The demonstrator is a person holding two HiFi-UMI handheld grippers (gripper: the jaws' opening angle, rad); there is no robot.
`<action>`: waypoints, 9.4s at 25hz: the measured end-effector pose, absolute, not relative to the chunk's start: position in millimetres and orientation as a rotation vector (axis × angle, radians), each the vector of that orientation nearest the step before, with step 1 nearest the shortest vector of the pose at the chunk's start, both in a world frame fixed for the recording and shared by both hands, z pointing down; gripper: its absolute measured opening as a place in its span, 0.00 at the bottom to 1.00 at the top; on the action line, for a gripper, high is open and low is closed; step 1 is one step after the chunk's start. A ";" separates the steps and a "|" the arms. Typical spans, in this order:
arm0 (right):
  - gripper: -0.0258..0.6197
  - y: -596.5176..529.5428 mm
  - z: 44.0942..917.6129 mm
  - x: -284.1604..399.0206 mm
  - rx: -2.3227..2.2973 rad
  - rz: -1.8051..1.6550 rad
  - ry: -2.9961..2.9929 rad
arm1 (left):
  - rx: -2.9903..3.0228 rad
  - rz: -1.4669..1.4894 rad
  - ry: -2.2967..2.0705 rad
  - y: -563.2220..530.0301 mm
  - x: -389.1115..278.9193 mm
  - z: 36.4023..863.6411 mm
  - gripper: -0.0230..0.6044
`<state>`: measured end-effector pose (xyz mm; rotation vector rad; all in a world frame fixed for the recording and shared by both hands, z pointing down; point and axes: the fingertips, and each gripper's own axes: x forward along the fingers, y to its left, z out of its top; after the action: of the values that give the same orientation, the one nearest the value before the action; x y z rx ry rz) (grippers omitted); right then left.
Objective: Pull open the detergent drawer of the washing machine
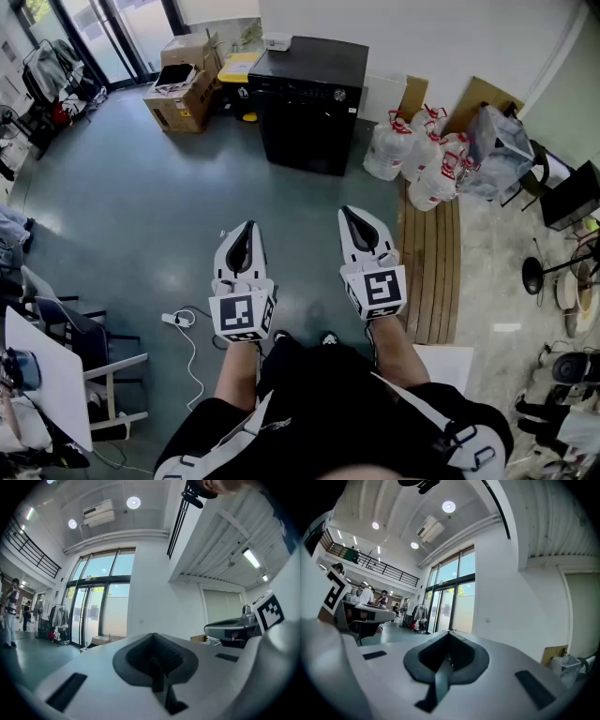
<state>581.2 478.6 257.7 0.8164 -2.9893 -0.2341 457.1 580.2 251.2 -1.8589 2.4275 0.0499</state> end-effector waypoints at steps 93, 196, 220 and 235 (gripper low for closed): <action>0.46 46.5 443.9 17.9 0.827 0.259 -2.604 | -2.635 -0.028 2.268 92.6 -103.5 406.3 0.43; 0.37 -221.9 655.8 -59.9 1.003 0.665 -2.120 | -2.969 -0.870 2.233 -203.4 -200.3 656.1 0.44; 0.37 -225.7 653.2 -62.0 0.847 0.494 -2.362 | -2.985 -0.562 2.169 -201.9 -195.2 657.4 0.46; 0.38 -232.4 650.6 -68.1 0.911 0.488 -2.369 | -2.983 -0.452 2.155 -213.0 -195.8 640.7 0.52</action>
<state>-68.1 -232.4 650.6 0.9111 -2.3687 0.4876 -195.8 -213.0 640.7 -2.9831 2.1547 -0.4520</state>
